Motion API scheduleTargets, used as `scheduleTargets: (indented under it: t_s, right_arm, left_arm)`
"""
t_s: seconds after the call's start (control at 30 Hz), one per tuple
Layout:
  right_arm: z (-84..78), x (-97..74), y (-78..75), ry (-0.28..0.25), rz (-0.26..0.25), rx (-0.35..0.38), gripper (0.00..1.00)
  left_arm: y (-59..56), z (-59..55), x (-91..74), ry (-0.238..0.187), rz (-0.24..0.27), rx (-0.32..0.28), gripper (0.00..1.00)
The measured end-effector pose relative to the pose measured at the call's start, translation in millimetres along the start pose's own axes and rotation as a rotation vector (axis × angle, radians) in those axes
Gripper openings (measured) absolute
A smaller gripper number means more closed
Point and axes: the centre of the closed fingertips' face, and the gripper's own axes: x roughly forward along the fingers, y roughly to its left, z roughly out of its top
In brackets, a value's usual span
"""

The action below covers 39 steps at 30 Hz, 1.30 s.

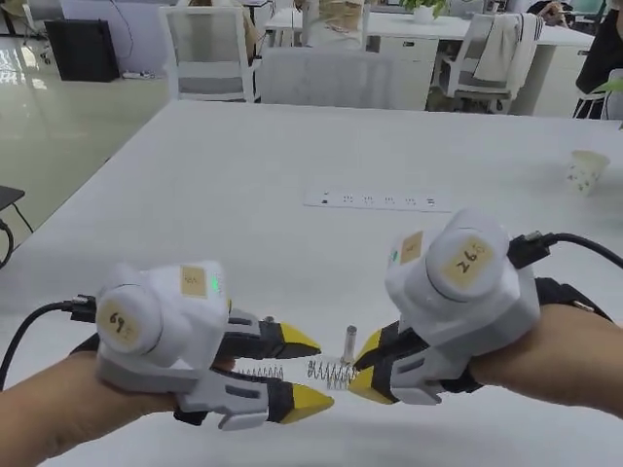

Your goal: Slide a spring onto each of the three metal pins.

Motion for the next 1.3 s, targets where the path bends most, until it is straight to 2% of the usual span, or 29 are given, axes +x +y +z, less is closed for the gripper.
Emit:
scheduleTargets:
  t_s: [0.33, 0.6, 0.87, 0.9, 1.1, 1.3]
  right_arm:
    - [-0.2, 1.5, 2.0, 0.007, 0.01, -0.001, 0.08]
    - [-2.0, 2.6, 5.9, 0.013, 0.027, -0.005, 0.08]
    - [-2.3, 1.0, 7.7, 0.015, 0.037, -0.005, 0.08]
    - [-2.0, 0.3, 7.6, 0.016, 0.037, -0.005, 0.08]
    - [0.7, -2.1, 8.7, 0.011, 0.039, -0.01, 0.08]
    - [11.6, -8.7, 8.3, -0.025, 0.034, -0.007, 0.08]
  left_arm:
    - [-0.2, -7.2, 2.3, 0.032, 0.007, 0.053, 0.14]
    - [-0.2, -11.6, 3.1, 0.057, 0.014, 0.112, 0.05]
    - [-3.3, -13.4, 5.3, 0.068, 0.006, 0.15, 0.04]
    - [-3.0, -15.6, 5.7, 0.081, 0.008, 0.165, 0.02]
    - [-3.4, -14.9, 5.7, 0.074, 0.005, 0.162, 0.03]
    - [-2.9, -14.7, 5.4, 0.07, 0.007, 0.154, 0.02]
